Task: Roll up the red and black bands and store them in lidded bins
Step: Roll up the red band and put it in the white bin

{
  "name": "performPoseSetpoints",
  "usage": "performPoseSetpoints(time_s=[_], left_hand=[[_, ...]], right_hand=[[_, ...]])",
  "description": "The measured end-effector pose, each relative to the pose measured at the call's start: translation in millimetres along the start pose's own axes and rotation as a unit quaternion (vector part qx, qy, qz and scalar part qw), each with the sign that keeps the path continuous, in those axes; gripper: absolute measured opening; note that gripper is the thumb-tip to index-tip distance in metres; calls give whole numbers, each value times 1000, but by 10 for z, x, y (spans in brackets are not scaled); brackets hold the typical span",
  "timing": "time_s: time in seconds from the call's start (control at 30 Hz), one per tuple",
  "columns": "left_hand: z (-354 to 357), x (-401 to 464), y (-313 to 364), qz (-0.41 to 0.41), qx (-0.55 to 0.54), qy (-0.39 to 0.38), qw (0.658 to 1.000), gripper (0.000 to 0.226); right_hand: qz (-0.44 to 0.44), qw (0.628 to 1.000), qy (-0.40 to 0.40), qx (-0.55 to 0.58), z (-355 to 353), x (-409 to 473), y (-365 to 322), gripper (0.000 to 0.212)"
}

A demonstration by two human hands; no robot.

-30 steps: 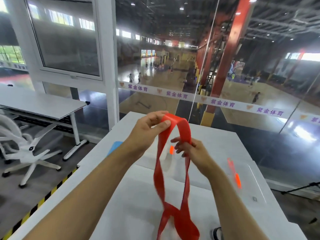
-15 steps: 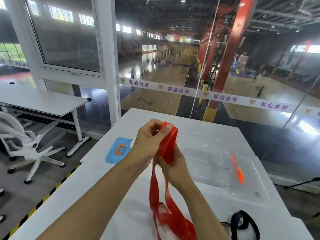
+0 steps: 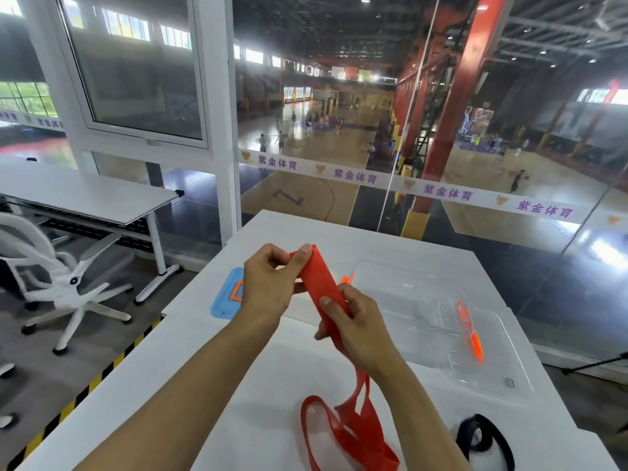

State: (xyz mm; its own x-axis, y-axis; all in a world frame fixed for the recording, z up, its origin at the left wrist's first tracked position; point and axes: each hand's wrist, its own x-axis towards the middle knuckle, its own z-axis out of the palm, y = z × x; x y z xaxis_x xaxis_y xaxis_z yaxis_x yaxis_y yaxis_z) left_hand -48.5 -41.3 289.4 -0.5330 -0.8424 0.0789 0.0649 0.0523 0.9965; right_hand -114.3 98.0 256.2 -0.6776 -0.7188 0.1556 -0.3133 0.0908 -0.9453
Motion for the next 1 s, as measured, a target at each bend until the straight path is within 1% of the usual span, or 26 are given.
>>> performPoseSetpoints(time_s=[0.1, 0.2, 0.23, 0.3, 0.33, 0.4, 0.43, 0.5, 0.53, 0.57, 0.6, 0.67, 0.7, 0.73, 0.77, 0.83, 0.87, 0.9, 0.93, 1.0], left_hand=[[-43, -29, -99, 17, 33, 30, 999, 35], [-89, -89, -117, 60, 74, 18, 995, 35], [-110, -106, -120, 78, 103, 14, 991, 32], [-153, -124, -121, 110, 164, 4, 980, 20], [-183, -125, -125, 122, 206, -8, 971, 16], [-254, -121, -151, 143, 282, -55, 947, 15], [-297, -114, -177, 160, 309, -95, 933, 17], [-364, -113, -216, 190, 366, -196, 890, 27], [-390, -126, -235, 184, 371, -244, 877, 31], [-411, -144, -244, 159, 355, -281, 878, 34], [-428, -169, -237, 120, 318, -306, 889, 37], [-447, -178, -221, 40, 232, -331, 914, 39], [-455, -182, -204, 2, 200, -347, 916, 38], [-464, -192, -179, -30, 187, -368, 910, 34], [-469, -196, -160, -41, 205, -392, 896, 31], [-467, -233, -142, -11, 323, -431, 843, 37], [-460, -252, -156, 10, 380, -427, 821, 33], [-449, -266, -169, 18, 401, -409, 819, 21], [-447, -269, -183, 13, 392, -391, 832, 14], [-452, -277, -202, -3, 353, -366, 861, 15]], right_hand=[[23, 1000, -13, -12, 44, -73, 56, 13], [29, 999, -3, -22, 118, -144, 136, 10], [27, 998, 9, -49, 140, -160, 159, 12], [17, 991, 45, -126, 174, -173, 186, 26], [6, 987, 60, -149, 172, -162, 191, 27], [-25, 981, 52, -186, 123, -129, 190, 29], [-42, 977, 38, -208, 81, -102, 188, 30], [-53, 967, 7, -249, -15, -47, 146, 27], [-50, 963, -10, -264, -58, -28, 115, 27], [-46, 960, -28, -274, -93, -8, 91, 28], [-40, 958, -46, -279, -120, 8, 67, 29], [-31, 954, -72, -288, -160, 32, 35, 28], [-28, 951, -86, -296, -175, 32, 27, 26], [-22, 947, -98, -304, -184, 31, 20, 24], [-15, 945, -110, -307, -190, 27, 23, 22], [0, 950, -127, -287, -188, 13, 38, 21], [3, 954, -131, -270, -189, 8, 42, 24], [2, 958, -135, -253, -194, 3, 40, 28], [0, 961, -140, -240, -202, 2, 38, 34], [-6, 960, -152, -234, -222, 0, 37, 47]])
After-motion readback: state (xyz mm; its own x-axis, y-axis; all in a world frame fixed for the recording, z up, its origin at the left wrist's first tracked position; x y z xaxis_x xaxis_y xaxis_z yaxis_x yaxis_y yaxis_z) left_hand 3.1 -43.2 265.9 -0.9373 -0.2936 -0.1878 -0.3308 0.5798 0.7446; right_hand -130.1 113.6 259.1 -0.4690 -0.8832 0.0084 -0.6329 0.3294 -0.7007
